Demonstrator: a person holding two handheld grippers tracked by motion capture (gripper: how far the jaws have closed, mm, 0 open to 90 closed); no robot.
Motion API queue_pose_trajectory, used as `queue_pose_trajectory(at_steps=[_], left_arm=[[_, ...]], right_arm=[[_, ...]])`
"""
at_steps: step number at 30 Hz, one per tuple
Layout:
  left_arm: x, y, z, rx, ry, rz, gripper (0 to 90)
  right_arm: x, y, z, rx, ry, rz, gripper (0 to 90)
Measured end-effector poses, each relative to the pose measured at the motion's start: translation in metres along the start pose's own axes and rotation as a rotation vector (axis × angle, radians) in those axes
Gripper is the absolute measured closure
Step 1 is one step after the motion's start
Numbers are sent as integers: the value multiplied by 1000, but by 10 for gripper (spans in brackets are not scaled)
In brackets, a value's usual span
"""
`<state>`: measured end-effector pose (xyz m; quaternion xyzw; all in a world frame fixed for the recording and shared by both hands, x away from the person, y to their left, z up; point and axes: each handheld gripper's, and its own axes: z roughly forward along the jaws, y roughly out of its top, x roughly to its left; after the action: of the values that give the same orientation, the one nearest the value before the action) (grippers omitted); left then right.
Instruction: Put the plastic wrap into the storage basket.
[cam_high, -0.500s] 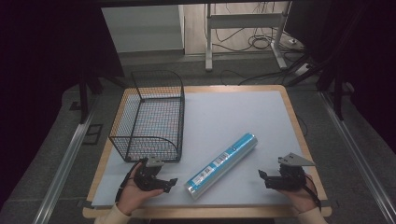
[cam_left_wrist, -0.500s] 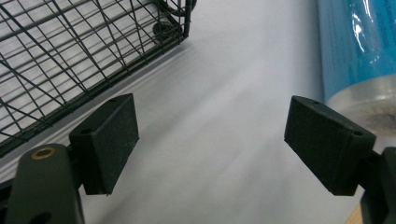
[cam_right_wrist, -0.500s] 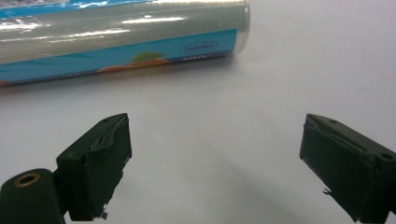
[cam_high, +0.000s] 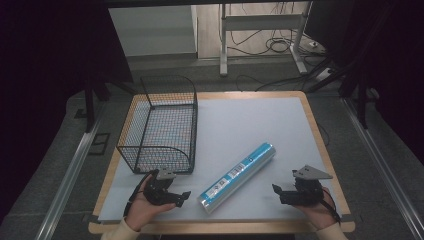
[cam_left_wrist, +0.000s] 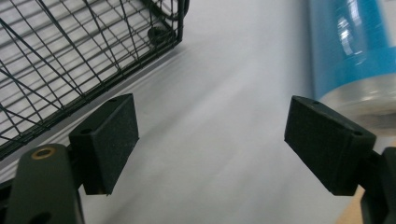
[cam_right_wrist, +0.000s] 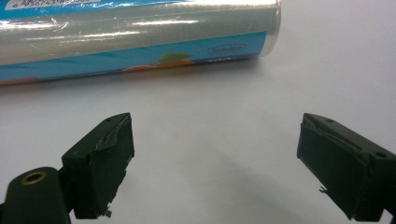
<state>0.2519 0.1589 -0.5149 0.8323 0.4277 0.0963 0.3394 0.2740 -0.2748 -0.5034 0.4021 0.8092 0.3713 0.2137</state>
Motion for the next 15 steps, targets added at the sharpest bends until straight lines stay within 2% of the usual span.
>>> queue_pose_trajectory(at_steps=[3, 7, 15], left_arm=[[-1, 1, -4, 18, -11, -5, 210], [-4, 10, -12, 14, -9, -5, 223], [-9, 16, -16, 13, -7, 5, 214]], right_arm=[[1, 0, 0, -1, 10, -3, 118], [1, 0, -1, -7, 7, -25, 118], [-1, -2, -1, 4, 0, -25, 118]])
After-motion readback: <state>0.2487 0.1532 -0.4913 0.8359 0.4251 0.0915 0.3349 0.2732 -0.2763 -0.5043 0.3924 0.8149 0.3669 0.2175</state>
